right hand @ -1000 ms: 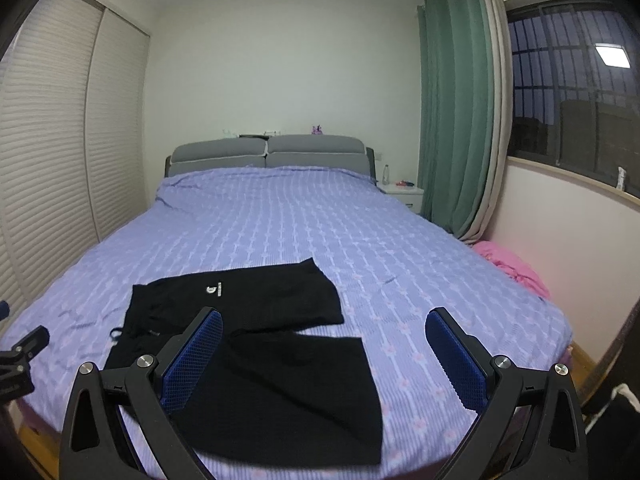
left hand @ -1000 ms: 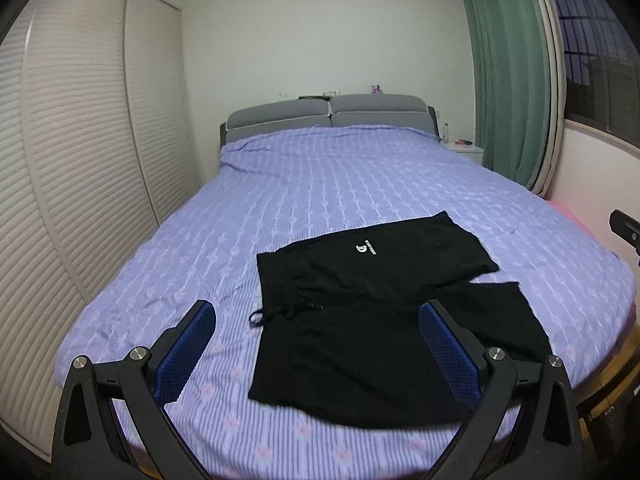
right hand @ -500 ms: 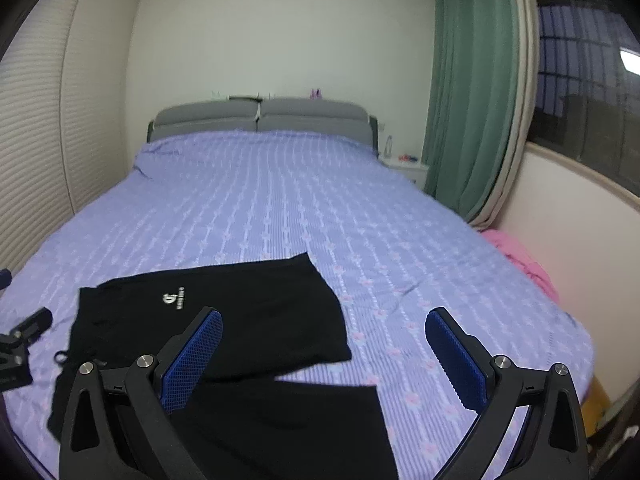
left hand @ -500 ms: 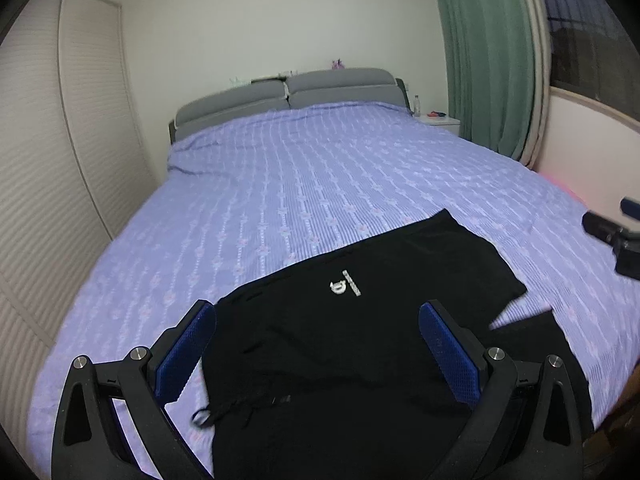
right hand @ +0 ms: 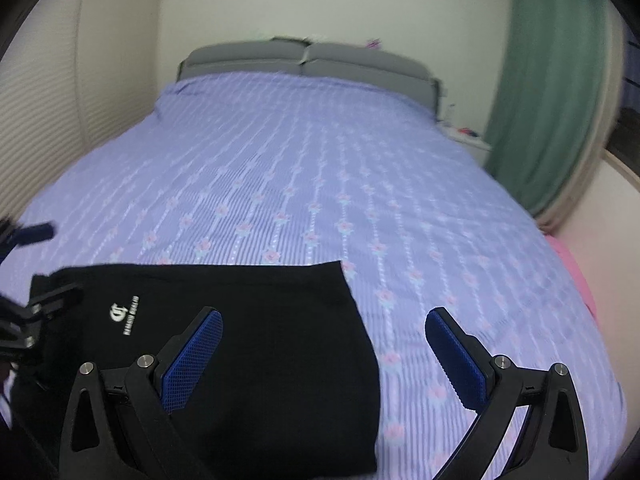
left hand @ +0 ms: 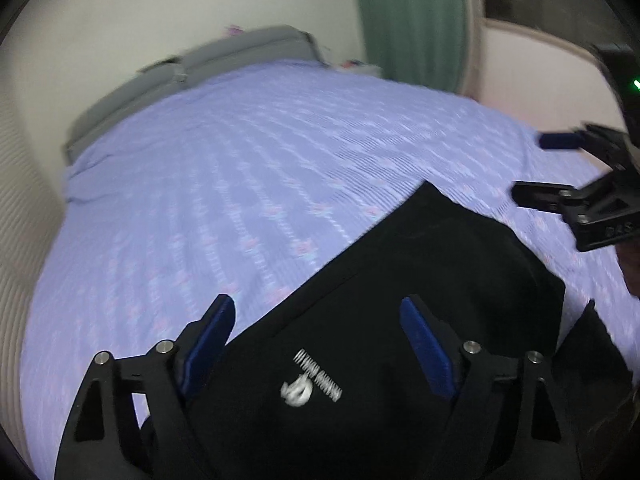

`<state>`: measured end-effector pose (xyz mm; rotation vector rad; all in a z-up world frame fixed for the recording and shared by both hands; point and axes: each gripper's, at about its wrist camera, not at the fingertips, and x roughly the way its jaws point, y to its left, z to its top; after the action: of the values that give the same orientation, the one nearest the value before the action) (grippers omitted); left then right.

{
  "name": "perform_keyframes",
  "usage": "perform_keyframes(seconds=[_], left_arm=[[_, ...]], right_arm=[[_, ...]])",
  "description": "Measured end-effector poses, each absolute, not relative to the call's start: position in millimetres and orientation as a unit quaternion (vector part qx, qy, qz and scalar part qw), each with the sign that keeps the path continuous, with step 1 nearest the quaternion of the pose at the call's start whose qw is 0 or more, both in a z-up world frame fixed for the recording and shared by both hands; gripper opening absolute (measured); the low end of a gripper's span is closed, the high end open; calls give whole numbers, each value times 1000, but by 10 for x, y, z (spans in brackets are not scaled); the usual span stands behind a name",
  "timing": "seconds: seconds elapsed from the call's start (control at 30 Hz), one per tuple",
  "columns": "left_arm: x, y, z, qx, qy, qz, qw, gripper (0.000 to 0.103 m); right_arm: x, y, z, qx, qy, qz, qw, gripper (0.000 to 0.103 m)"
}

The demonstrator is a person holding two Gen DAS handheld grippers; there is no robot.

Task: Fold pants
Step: 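Move both grippers down to the waistband of the black pants, then grasp the waistband edge with the left gripper while the right gripper grasps the other waistband corner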

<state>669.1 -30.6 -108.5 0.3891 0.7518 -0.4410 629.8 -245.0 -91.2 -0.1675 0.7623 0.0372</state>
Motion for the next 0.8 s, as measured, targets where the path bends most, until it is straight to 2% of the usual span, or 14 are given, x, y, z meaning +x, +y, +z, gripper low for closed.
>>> perform_keyframes(seconds=[0.2, 0.33, 0.53, 0.6, 0.67, 0.7, 0.8], left_arm=[[7217, -525, -1459, 221, 403, -270, 846, 76], [7492, -520, -1666, 221, 435, -286, 825, 74], [7722, -546, -1938, 230, 472, -308, 794, 57], [7773, -572, -1996, 224, 480, -309, 790, 51], [7799, -607, -2049, 216, 489, -312, 785, 38], [7799, -594, -2060, 214, 493, -313, 783, 36], [7785, -649, -2104, 219, 496, -318, 778, 23]], right_arm=[[6917, -2536, -1309, -106, 427, 54, 896, 101], [7220, -2611, -1514, -111, 454, 68, 881, 93], [7484, -2719, -1715, -94, 482, 93, 866, 92], [7542, -2730, -1769, -90, 492, 99, 860, 86], [7617, -2725, -1846, -87, 507, 104, 851, 75], [7641, -2717, -1886, -84, 511, 107, 848, 72], [7703, -2647, -2038, -75, 533, 122, 834, 51]])
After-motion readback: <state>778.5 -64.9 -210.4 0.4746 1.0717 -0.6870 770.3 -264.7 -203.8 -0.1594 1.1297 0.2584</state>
